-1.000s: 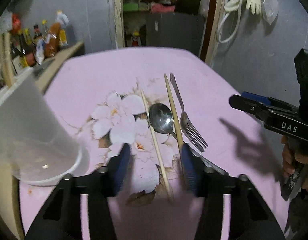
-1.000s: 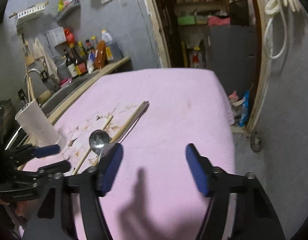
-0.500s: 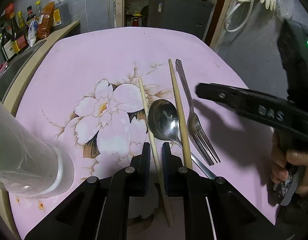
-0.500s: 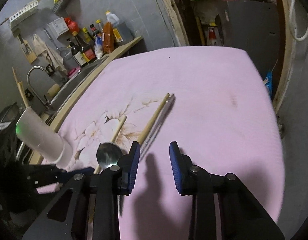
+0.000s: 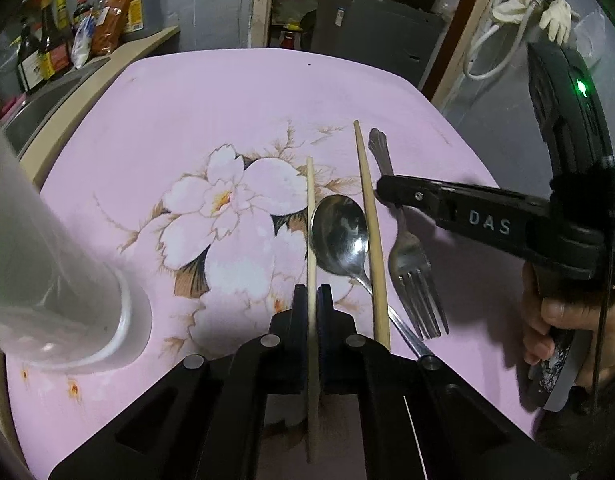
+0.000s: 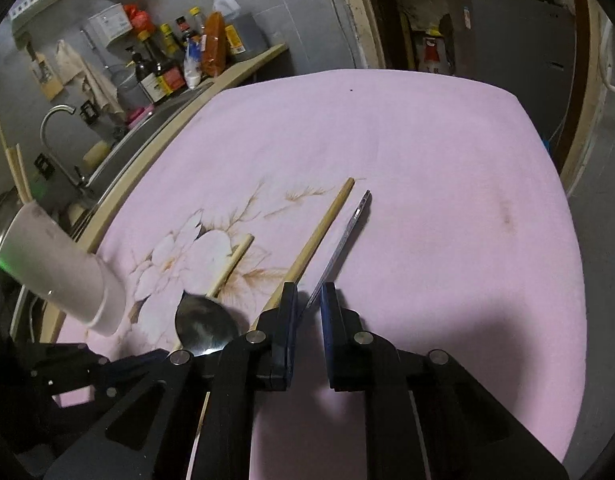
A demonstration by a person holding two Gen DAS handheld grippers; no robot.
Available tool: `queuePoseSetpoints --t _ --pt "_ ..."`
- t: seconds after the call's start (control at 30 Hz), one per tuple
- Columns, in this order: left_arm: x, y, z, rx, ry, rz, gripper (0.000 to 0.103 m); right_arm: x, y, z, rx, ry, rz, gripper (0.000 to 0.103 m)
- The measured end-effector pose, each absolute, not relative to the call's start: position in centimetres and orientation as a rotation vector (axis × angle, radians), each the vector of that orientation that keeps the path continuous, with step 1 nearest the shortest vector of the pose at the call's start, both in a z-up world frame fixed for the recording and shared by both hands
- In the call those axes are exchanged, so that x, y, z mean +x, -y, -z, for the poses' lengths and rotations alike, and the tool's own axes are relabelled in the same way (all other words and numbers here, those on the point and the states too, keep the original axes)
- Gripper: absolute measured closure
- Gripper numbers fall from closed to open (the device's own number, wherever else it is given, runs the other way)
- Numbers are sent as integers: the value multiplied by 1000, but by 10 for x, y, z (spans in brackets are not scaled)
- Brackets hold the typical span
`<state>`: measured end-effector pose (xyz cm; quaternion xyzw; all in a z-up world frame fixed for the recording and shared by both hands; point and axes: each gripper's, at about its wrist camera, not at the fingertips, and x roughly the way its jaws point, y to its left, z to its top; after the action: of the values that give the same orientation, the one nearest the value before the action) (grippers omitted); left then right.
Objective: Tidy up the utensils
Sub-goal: 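Grasp a wooden chopstick with the left tool while the right tool grasps the silver fork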
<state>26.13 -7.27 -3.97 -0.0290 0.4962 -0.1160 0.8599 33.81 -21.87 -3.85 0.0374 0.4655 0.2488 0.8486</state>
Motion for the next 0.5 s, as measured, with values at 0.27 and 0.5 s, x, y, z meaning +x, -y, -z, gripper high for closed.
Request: queuePoseSetpoints --t 0.27,0.5 --pt "232 57 35 -131 -1092 299 101 299 234 33 69 -984 -599 96" --pt "227 67 30 -77 -1111 300 100 283 225 33 -30 -998 -588 96"
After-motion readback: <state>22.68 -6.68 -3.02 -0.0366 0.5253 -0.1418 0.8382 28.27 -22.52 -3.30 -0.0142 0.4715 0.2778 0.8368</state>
